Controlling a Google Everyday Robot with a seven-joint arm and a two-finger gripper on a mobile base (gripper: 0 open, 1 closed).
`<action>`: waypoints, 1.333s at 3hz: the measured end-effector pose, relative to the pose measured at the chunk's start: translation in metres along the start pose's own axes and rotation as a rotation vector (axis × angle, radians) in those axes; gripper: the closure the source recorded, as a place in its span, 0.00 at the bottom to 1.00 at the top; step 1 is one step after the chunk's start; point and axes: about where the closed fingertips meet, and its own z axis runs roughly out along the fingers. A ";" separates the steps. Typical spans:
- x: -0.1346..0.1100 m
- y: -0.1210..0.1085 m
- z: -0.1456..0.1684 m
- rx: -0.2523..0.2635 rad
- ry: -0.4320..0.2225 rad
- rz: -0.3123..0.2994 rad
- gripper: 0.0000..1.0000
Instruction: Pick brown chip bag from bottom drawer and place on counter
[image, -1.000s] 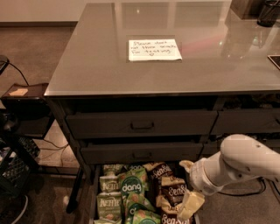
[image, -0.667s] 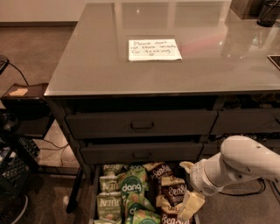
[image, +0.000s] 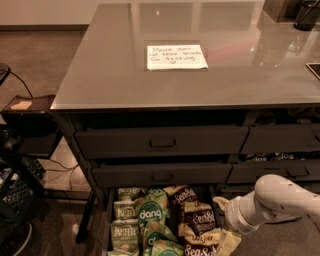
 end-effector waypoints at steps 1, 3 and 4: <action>0.039 -0.015 0.041 0.004 -0.016 -0.018 0.00; 0.094 -0.011 0.125 -0.056 -0.026 0.023 0.00; 0.107 -0.003 0.152 -0.084 -0.020 0.024 0.00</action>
Offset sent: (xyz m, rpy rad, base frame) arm 0.0000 -0.0336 -0.1775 0.0479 0.0454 -0.0174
